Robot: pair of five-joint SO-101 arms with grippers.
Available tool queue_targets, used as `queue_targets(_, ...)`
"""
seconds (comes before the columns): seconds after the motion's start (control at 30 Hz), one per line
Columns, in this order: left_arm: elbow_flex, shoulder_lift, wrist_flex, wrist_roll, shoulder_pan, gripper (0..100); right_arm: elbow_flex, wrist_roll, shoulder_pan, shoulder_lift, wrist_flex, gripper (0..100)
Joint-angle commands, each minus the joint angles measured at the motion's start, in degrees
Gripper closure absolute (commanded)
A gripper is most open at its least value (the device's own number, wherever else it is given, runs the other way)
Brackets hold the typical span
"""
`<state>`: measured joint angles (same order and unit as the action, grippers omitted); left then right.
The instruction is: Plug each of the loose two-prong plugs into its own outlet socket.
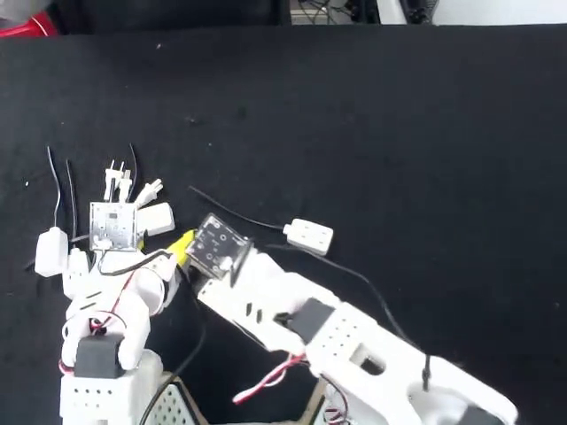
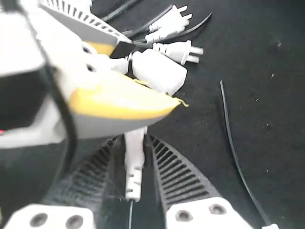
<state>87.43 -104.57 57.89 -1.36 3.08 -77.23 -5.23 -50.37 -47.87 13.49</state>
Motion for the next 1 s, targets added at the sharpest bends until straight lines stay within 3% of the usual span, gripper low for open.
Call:
queue_targets(0.0,-0.04,0.26,0.62,-0.79,1.71,74,-0.66,0.18,-0.70,-7.16,0.00,98.8)
queue_targets(0.13,0.04,0.18,0.62,-0.70,5.67,74,-1.63,0.18,-0.70,-9.36,0.09,98.8)
queue_targets(0.33,0.04,0.18,0.62,-0.62,6.37,74,-1.63,0.18,-0.62,-9.45,1.23,98.8)
queue_targets(0.63,-0.40,0.09,0.18,-0.53,6.46,74,4.70,0.18,7.03,-9.36,15.38,98.8)
queue_targets(0.83,-1.98,0.44,0.53,-0.53,6.37,74,14.55,0.09,19.43,-9.36,30.86,98.8)
queue_targets(0.97,-1.71,0.53,0.53,-0.88,5.85,74,15.60,-1.05,20.22,-9.36,35.78,98.8)
